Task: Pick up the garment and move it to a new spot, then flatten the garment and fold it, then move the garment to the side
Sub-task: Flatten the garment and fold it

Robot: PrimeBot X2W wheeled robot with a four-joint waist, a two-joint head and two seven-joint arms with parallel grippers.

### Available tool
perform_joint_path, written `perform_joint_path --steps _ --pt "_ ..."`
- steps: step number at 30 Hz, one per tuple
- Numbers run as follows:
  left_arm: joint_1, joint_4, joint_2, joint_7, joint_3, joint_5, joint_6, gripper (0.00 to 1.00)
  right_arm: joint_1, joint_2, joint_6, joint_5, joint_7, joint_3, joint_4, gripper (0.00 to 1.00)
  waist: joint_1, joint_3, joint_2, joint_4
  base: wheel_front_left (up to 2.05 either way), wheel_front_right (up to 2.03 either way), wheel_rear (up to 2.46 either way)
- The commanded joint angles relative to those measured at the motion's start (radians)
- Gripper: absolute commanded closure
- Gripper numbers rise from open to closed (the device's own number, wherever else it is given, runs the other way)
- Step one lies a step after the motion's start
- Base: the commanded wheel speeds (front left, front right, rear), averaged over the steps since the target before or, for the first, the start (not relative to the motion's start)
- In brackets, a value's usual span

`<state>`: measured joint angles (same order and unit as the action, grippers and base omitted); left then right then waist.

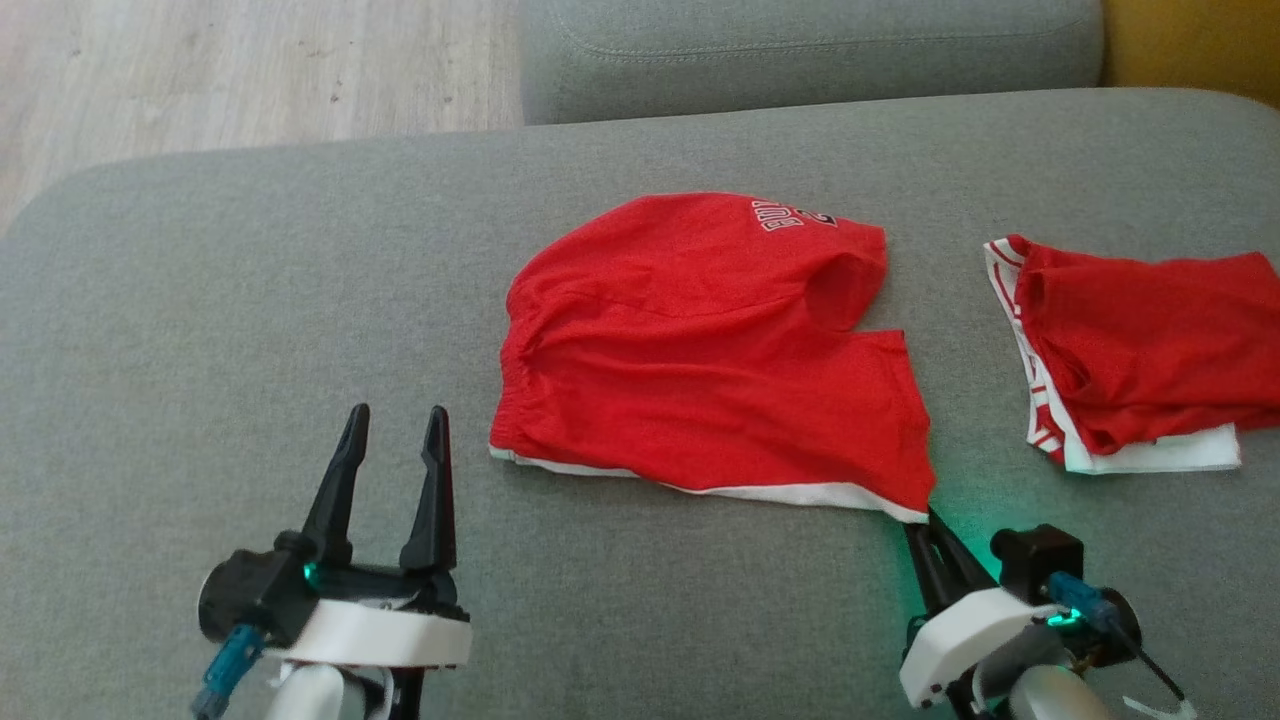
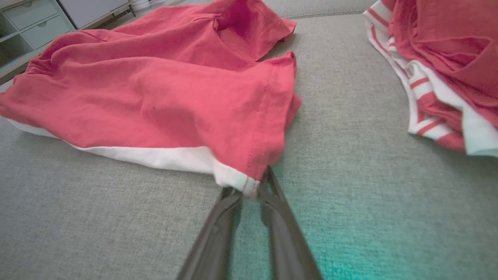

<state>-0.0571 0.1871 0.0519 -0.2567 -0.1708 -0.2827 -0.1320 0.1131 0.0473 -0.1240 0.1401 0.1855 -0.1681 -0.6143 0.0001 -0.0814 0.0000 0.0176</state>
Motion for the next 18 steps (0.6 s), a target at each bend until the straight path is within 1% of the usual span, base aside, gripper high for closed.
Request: perform_joint_path --steps 1,8,12,18 --pt "-0.041 -0.03 0.007 -0.005 0.033 0.0 0.001 0.0 0.035 0.003 -0.007 -0.01 0.014 -0.018 0.031 1.0 -0.0001 0.001 0.0 -0.003 0.0 0.0 0.0" --pt "-0.039 -0.005 0.013 -0.005 0.033 0.013 0.001 0.0 0.036 0.003 -0.007 -0.058 0.013 0.048 0.069 1.0 -0.0001 0.002 0.0 -0.015 0.0 0.0 0.0" --pt "-0.042 0.038 0.038 -0.005 -0.012 0.051 0.001 0.0 0.035 0.003 -0.007 -0.09 -0.001 0.07 0.089 1.0 -0.0001 -0.002 0.0 -0.018 0.0 0.0 0.0" --pt "-0.065 0.136 0.074 -0.005 -0.092 0.065 0.001 0.0 0.034 0.003 -0.007 -0.104 -0.016 0.085 0.113 1.0 -0.0001 -0.008 0.0 -0.018 0.0 0.0 0.0"
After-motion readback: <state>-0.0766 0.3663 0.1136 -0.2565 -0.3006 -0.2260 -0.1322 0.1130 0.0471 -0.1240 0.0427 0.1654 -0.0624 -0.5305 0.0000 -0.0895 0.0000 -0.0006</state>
